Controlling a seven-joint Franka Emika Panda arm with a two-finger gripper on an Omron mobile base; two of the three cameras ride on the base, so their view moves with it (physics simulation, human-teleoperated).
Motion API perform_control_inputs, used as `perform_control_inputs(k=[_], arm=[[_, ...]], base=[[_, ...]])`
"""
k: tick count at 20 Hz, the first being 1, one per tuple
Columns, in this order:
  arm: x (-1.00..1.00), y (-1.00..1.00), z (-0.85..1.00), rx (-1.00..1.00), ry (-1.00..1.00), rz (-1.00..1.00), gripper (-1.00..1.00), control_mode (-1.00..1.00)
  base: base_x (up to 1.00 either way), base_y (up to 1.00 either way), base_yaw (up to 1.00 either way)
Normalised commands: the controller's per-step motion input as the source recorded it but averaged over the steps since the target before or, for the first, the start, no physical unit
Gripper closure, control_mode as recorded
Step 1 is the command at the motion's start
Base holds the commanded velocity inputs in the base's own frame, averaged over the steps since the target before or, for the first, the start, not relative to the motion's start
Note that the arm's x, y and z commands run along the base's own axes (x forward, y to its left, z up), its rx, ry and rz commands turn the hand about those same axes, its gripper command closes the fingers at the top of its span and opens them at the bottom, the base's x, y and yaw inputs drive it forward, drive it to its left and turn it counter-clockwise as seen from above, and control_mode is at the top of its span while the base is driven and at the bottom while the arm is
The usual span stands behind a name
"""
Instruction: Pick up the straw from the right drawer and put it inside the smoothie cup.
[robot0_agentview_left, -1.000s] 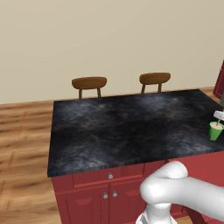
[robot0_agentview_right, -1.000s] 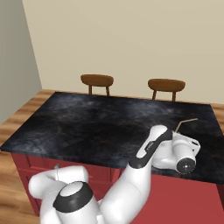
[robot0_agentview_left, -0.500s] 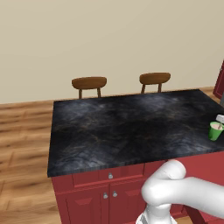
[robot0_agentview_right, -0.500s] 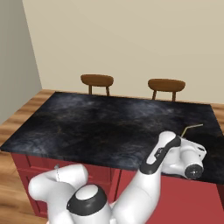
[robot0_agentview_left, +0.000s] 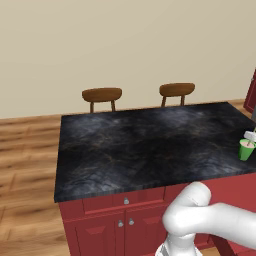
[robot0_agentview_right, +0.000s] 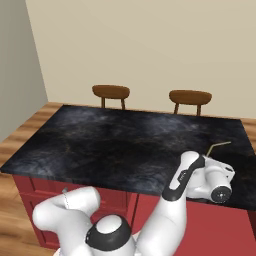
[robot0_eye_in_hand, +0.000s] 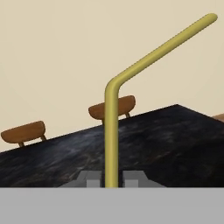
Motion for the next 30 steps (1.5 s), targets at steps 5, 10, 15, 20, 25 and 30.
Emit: perform_control_inputs(k=[5,10,15,20,25,30], arm=[[0.05,0.0,-0.17,0.0,0.0,0.0,-1.0,-1.0],[0.0,0.0,-0.11,0.0,-0.01,0.0,-1.0,-1.0],[0.0,0.0,0.0,0.0,0.0,-0.03,-1.0,-1.0],[-0.02,0.0,0.02,0.0,0.0,-0.09,-1.0,-1.0],[-0.2,0.0,0.22,0.0,0.0,-0.16,-1.0,-1.0],[-0.38,0.0,0.52,0.0,0.0,-0.21,-1.0,-1.0]], base=[[0.0,0.0,0.0],[0.0,0.0,0.0],[0.0,0.0,0.0],[0.0,0.0,0.0],[0.0,0.0,0.0],[0.0,0.0,0.0]])
